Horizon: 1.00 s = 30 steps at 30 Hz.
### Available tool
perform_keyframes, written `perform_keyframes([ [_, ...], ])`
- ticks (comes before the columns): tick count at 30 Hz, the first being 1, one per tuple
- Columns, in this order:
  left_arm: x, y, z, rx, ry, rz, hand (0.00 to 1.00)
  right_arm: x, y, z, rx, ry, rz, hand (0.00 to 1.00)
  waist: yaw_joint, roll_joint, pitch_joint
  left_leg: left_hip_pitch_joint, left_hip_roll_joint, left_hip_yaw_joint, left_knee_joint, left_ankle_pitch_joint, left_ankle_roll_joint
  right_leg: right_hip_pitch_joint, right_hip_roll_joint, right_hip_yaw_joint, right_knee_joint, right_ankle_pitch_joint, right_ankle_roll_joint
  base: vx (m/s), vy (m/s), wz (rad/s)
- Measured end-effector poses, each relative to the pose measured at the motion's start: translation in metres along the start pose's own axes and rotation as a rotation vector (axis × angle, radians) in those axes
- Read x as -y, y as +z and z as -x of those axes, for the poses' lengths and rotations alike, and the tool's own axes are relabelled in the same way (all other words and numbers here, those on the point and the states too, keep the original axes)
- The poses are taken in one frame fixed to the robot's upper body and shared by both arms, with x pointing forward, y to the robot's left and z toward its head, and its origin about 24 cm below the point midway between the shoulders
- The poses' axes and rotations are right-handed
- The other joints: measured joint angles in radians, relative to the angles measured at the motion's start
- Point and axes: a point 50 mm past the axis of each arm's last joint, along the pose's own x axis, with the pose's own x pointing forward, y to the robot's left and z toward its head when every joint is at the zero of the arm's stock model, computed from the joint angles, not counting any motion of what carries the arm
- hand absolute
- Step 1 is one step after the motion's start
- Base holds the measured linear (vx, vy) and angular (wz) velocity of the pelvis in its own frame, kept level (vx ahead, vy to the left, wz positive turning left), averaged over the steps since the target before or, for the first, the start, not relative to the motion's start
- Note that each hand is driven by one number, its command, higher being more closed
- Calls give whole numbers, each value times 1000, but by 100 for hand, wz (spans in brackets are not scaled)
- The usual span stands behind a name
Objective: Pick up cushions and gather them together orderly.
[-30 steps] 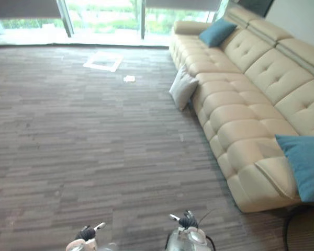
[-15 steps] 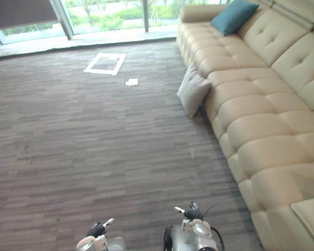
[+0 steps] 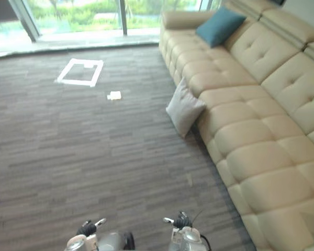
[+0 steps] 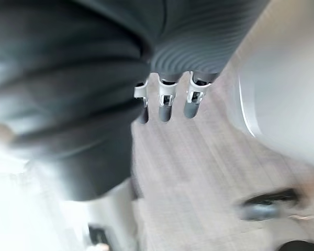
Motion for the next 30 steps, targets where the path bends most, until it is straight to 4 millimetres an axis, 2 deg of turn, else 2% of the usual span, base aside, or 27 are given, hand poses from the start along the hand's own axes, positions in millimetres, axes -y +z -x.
perform_keyframes([
  [2, 2, -1, 0, -5, -4, 0, 0, -1, 6, -1, 23, 3, 2, 0, -7, 1, 0, 80, 0, -1, -73, -14, -7, -77, 3, -97, -123, -35, -19, 469, 37, 17],
  [3, 2, -1, 0, -7, -4, 0, 0, 1, 9, -2, 37, 1, 4, 0, -15, 1, 1, 114, 1, -3, -102, -14, -7, -108, 10, -159, -277, -32, -23, 502, -23, 26],
  [5, 2, -4, 1, -17, -2, 1, 0, 2, 13, -2, 50, -3, 7, 0, -26, 1, 0, 163, 0, -3, -141, -16, -11, -120, 43, -196, -558, 45, -27, 495, -68, 33],
  [7, -1, -9, 2, -27, 5, 0, 0, 2, 13, -3, 51, -2, 5, 0, -38, -4, 1, 220, -11, -21, -172, -36, -44, -118, 64, -181, -711, 119, -25, 493, -121, 44],
  [8, -3, -12, 3, -32, 13, 10, 0, 3, 11, -2, 45, -2, 5, 0, -41, -15, -5, 275, -24, -44, -174, -65, -64, -120, 74, -137, -692, 162, -102, 622, -181, 38],
  [9, -1, -16, 4, -44, 10, 25, 0, 4, 13, -2, 52, -4, 6, 0, -40, -5, -9, 298, -15, -56, -151, -70, -64, -123, 76, -129, -624, 188, -127, 733, -241, 27],
  [10, 4, -20, 5, -54, 4, 41, 0, 6, 14, -2, 55, -10, 9, 0, -39, 27, -21, 270, 23, -68, -43, -69, -65, -121, 94, -137, -568, 126, -136, 731, -270, 12],
  [11, 8, -21, 5, -54, -5, 43, 0, 7, 15, -2, 56, -12, 10, 0, -41, 48, -26, 208, 57, -85, 98, -63, -76, -104, 111, -145, -565, 96, -142, 722, -275, -4],
  [12, 10, -20, 6, -50, -3, 72, 0, 7, 15, -2, 59, -12, 8, 0, -41, 70, -26, 113, 104, -113, 322, -5, -145, -74, 140, -151, -572, 61, -154, 629, -230, -18],
  [13, 11, -19, 6, -49, -3, 89, 0, 7, 16, -2, 60, -12, 7, 0, -40, 81, -24, 62, 126, -135, 448, 60, -172, -54, 160, -150, -579, 47, -162, 638, -161, -45],
  [14, 10, -21, 6, -51, 4, 108, 0, 6, 14, -2, 54, -10, 7, 0, -34, 91, -18, -35, 179, -143, 665, 114, -214, -2, 202, -135, -602, 22, -180, 519, -94, -53],
  [15, 8, -17, 6, -34, 7, 117, 0, 4, 13, -2, 47, -9, 4, 0, -33, 94, -6, -83, 209, -131, 774, 102, -201, 58, 224, -120, -627, 5, -186, 616, -72, -56],
  [17, 0, -9, 5, -2, 26, 112, 0, -1, 9, -1, 30, 2, -8, 0, -29, 61, 9, -167, 222, -84, 830, 47, -170, 171, 233, -90, -702, -8, -186, 610, -66, -37],
  [18, -3, -5, 4, 16, 31, 114, 0, -3, 4, 0, 14, 3, -17, 0, -26, 33, 4, -232, 229, -29, 781, 13, -146, 234, 230, -65, -774, -1, -176, 645, -55, -50],
  [19, -2, -1, 4, 30, 30, 121, 0, -3, 3, 0, 8, 1, -31, 0, -11, 24, 3, -290, 229, 6, 681, -19, -133, 292, 229, -39, -825, 9, -160, 533, -19, -56],
  [20, -1, 1, 3, 37, 27, 122, 0, -2, 2, 0, 3, -3, -38, 0, -4, 23, 4, -308, 225, 15, 624, -22, -130, 310, 227, -26, -843, 11, -157, 525, 68, -72],
  [21, 2, 4, 3, 46, 19, 120, 0, 0, 0, 0, -11, -16, -61, 0, 12, 18, 6, -335, 204, 19, 435, -17, -133, 344, 219, -2, -876, 12, -153, 483, 149, -71],
  [22, 3, 5, 2, 45, 14, 115, 0, 0, -2, 0, -17, -18, -65, 0, 16, 19, 3, -344, 158, -25, 221, 28, -138, 370, 204, 14, -896, 4, -126, 469, 184, -68],
  [23, 4, 4, 2, 40, 12, 114, 0, 0, -2, 0, -18, -19, -65, 0, 16, 22, 1, -344, 142, -51, 137, 65, -140, 378, 199, 20, -903, 1, -118, 442, 239, -78],
  [24, 5, 0, 3, 26, 10, 117, 0, 2, -5, 0, -28, -24, -61, 0, 17, 36, -7, -343, 114, -108, 15, 266, -142, 393, 193, 47, -906, -25, -70, 433, 266, -62],
  [25, 0, 3, 2, 31, 21, 107, 0, 0, -9, 1, -44, -20, -61, 0, 11, 14, -20, -337, 87, -101, 33, 254, -104, 402, 158, 62, -905, -34, -49, 436, 276, -53],
  [26, 0, 5, 1, 34, 21, 99, 0, -1, -12, 2, -50, -15, -62, 0, 6, 5, -27, -335, 79, -87, 35, 231, -90, 401, 140, 63, -894, -31, -43, 448, 277, -35],
  [27, 2, 8, 0, 44, 8, 71, 0, -1, -15, 3, -59, -19, -67, 0, 17, -6, -30, -323, 72, -53, 52, 193, -77, 385, 118, 75, -855, -26, -33, 466, 312, -58],
  [29, 3, 7, 0, 38, 3, 35, 0, -1, -15, 3, -57, -23, -66, 0, 20, -1, -31, -268, 68, -6, 74, 128, -60, 325, 89, 96, -671, -26, -32, 391, 292, -69],
  [30, 3, 4, 1, 30, -1, 5, 0, 0, -13, 3, -48, -25, -64, 0, 16, 0, -32, -234, 61, 12, 70, 101, -54, 264, 73, 106, -520, -17, -17, 209, 177, -54],
])
